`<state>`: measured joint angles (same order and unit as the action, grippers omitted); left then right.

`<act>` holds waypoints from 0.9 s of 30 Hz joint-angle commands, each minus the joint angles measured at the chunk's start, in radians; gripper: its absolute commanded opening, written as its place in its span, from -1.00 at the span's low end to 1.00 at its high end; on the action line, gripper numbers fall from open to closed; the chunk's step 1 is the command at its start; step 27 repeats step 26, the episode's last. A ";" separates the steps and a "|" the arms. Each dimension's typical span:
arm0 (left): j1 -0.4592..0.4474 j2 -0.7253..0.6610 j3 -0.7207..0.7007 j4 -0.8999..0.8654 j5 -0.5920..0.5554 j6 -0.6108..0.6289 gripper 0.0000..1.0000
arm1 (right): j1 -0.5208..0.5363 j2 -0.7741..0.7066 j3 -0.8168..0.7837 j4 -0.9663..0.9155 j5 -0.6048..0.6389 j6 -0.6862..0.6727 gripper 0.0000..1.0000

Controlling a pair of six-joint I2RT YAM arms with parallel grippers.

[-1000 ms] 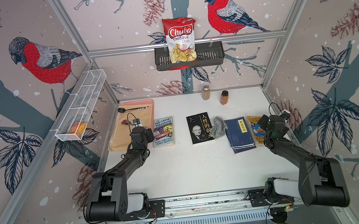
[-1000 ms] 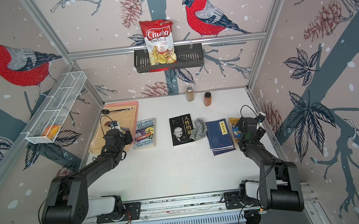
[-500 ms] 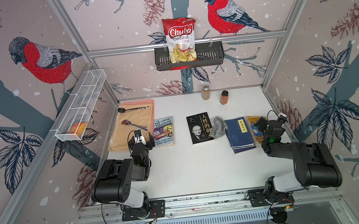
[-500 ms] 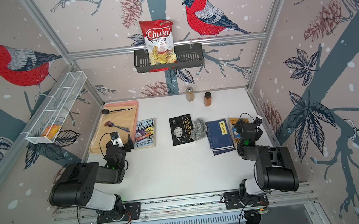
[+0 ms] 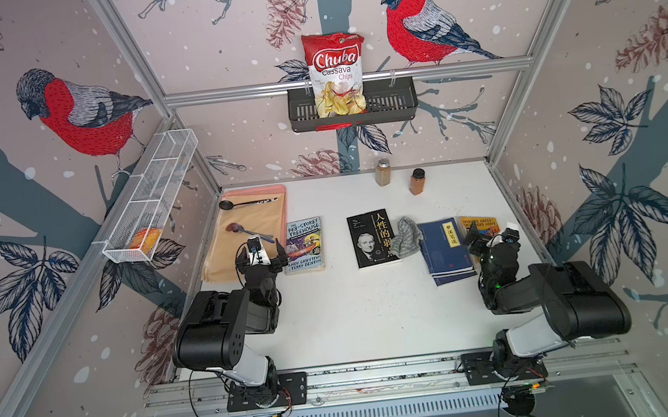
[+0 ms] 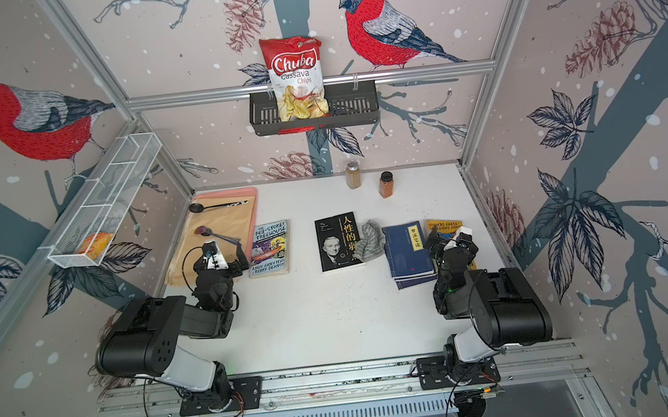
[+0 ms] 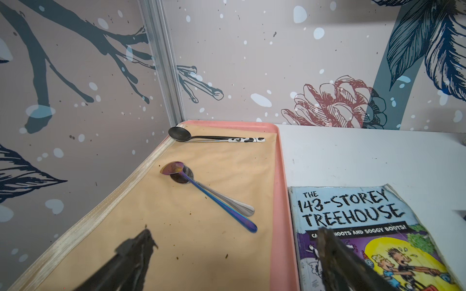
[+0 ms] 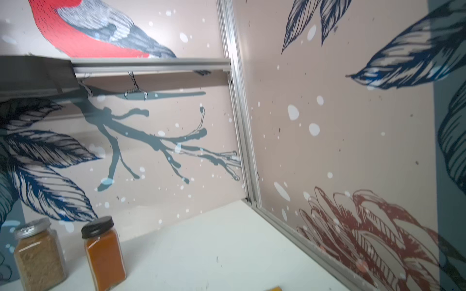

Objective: Wipe the cover of the book
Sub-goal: Reset both arms

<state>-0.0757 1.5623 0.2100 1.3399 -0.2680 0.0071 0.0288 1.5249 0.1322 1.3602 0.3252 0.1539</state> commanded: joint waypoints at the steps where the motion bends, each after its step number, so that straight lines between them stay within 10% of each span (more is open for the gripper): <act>1: 0.002 0.001 0.006 0.016 -0.017 -0.002 0.97 | 0.007 -0.014 0.021 0.018 0.028 -0.025 1.00; 27: 0.002 0.002 -0.002 0.030 -0.108 -0.032 0.96 | 0.030 0.018 0.044 0.024 0.052 -0.053 1.00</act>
